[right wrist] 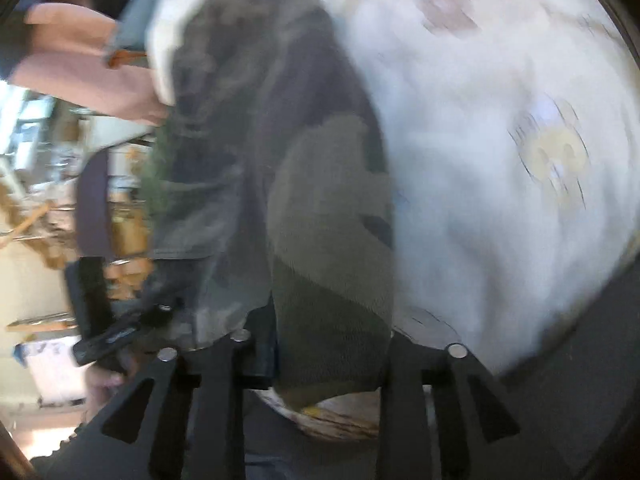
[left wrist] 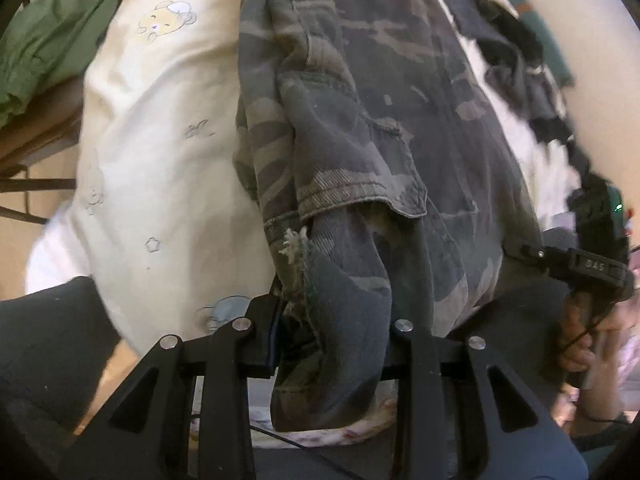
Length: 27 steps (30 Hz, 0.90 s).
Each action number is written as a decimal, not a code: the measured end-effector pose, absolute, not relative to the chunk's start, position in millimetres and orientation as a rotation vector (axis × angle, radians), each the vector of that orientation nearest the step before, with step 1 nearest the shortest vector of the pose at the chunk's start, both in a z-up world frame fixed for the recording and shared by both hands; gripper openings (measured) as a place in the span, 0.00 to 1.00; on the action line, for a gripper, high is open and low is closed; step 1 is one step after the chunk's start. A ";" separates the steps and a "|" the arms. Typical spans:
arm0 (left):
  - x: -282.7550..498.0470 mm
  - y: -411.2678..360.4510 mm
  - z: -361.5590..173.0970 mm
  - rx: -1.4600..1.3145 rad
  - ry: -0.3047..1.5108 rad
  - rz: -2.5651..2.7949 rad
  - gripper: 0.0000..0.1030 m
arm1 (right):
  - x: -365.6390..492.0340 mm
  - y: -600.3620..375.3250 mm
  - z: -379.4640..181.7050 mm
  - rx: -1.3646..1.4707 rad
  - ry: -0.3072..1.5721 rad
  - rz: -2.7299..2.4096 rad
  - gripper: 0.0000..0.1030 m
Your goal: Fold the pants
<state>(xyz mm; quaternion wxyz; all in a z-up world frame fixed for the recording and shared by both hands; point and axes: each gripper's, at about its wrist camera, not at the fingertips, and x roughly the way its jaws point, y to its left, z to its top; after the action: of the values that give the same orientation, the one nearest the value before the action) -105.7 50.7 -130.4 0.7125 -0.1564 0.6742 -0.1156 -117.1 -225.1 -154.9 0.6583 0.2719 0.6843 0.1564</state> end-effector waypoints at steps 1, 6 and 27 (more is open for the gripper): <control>-104.6 51.3 -134.9 -0.344 1.506 -0.239 0.31 | -117.3 -223.4 -156.1 0.591 1.554 0.341 0.31; -104.5 55.7 -121.8 -0.293 1.509 -0.150 0.38 | -112.0 -206.6 -125.0 0.420 1.483 0.309 0.45; -36.0 3.0 -121.7 -0.042 1.280 -0.036 0.68 | -71.8 -194.9 -142.9 0.213 1.273 0.390 0.70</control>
<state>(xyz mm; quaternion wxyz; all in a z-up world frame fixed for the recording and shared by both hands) -36.0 3.0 -121.7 0.8017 -0.0194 0.5971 -0.0167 -71.8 -194.9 -142.9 0.7811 0.0985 0.5895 0.1806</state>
